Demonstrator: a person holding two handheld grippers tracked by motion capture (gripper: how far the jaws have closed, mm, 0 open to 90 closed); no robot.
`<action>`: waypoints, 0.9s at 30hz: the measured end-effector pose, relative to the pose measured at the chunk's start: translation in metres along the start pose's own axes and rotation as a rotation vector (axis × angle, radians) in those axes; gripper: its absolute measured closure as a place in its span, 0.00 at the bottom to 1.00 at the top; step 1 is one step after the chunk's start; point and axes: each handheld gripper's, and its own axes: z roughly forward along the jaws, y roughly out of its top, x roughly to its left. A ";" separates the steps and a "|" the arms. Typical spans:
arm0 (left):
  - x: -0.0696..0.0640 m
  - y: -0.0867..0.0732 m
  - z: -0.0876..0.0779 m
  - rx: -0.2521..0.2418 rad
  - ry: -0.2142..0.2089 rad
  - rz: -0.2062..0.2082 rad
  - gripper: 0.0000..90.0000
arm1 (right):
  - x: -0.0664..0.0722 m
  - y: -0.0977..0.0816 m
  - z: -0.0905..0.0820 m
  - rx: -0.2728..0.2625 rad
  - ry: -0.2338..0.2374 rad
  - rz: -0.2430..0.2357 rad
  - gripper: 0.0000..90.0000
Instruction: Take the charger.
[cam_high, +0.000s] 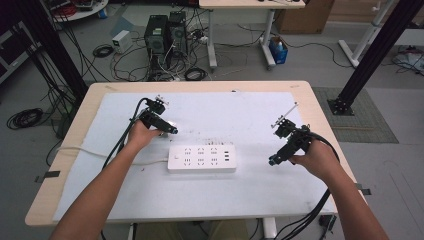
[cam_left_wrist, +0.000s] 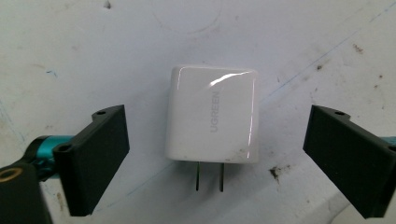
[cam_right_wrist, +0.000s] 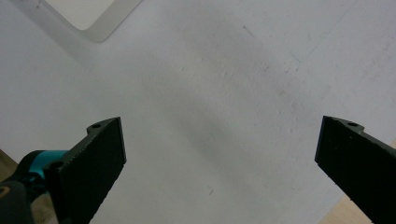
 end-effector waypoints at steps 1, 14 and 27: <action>0.001 0.000 0.001 0.004 -0.002 -0.005 0.11 | 0.000 0.000 0.000 0.002 0.000 0.005 0.01; 0.001 -0.004 0.014 0.023 0.013 0.005 0.18 | 0.000 -0.001 0.001 0.002 0.006 0.004 0.01; 0.004 -0.004 0.018 0.016 0.017 0.023 0.27 | -0.001 -0.001 0.003 0.005 0.011 0.009 0.02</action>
